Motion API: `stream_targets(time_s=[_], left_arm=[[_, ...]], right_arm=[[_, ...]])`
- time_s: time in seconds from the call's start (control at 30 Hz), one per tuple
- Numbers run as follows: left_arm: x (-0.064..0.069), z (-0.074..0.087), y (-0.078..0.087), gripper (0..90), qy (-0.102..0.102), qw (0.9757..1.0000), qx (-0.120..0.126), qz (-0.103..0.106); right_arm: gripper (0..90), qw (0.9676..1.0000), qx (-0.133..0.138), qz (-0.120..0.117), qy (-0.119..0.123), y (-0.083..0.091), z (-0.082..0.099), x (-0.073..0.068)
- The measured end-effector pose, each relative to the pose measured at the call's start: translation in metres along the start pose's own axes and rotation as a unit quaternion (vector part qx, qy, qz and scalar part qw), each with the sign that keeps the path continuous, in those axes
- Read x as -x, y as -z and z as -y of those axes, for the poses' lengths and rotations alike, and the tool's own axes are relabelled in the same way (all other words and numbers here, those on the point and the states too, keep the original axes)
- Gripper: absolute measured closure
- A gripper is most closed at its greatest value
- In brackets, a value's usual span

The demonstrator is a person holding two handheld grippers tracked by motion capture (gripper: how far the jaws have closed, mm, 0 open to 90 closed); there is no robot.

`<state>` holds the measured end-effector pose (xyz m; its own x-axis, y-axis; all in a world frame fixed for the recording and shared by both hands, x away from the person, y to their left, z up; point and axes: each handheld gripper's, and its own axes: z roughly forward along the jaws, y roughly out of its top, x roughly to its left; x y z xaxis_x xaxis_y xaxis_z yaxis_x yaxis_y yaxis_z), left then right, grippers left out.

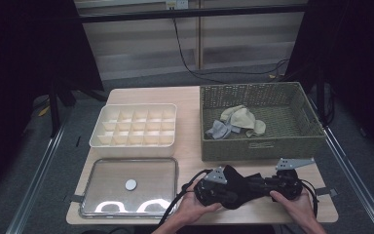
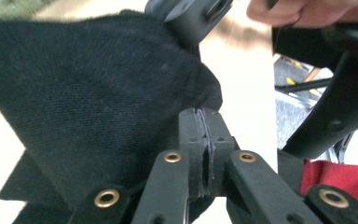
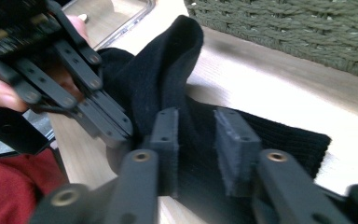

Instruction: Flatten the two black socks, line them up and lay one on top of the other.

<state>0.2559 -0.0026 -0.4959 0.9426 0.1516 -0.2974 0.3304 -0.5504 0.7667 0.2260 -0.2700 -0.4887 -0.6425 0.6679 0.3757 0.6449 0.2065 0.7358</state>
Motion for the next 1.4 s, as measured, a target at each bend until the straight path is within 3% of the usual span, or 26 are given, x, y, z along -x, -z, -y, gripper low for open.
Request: stream_targets(time_s=[0.1, 0.17, 0.27, 0.5, 0.7, 0.9, 1.2, 1.4], left_arm=[[-0.002, -0.002, 0.013, 88.1, 0.005, 0.9997, 0.023, -0.005], [-0.004, -0.003, 0.02, 88.2, 0.012, 0.9993, 0.034, -0.008], [-0.008, -0.006, 0.036, 88.2, 0.01, 0.998, 0.057, -0.024], [-0.02, -0.004, 0.076, 88.2, 0.033, 0.9929, 0.101, -0.053], [-0.028, 0.006, 0.101, 88.2, 0.045, 0.989, 0.116, -0.079], [-0.031, 0.015, 0.122, 88.2, 0.057, 0.9856, 0.133, -0.088], [-0.022, 0.031, 0.14, 88.2, 0.064, 0.9854, 0.126, -0.095], [-0.012, 0.044, 0.147, 88.4, 0.066, 0.9877, 0.111, -0.088]], right_arm=[[86.5, 0.9999, 0.01, -0.003, -0.006, 0.0, -0.002, 0.001], [88.0, 0.9998, 0.019, -0.004, -0.004, 0.001, -0.004, 0.001], [88.7, 0.9996, 0.027, -0.006, -0.005, 0.002, -0.008, -0.001], [89.0, 0.9989, 0.045, -0.013, -0.009, 0.006, -0.017, -0.001], [89.1, 0.9976, 0.067, -0.01, -0.007, 0.018, -0.023, -0.001], [89.1, 0.9965, 0.082, -0.01, -0.007, 0.029, -0.027, -0.003], [89.1, 0.9961, 0.086, -0.014, -0.012, 0.04, -0.021, -0.012], [89.0, 0.9964, 0.081, -0.018, -0.016, 0.048, -0.013, -0.02]])
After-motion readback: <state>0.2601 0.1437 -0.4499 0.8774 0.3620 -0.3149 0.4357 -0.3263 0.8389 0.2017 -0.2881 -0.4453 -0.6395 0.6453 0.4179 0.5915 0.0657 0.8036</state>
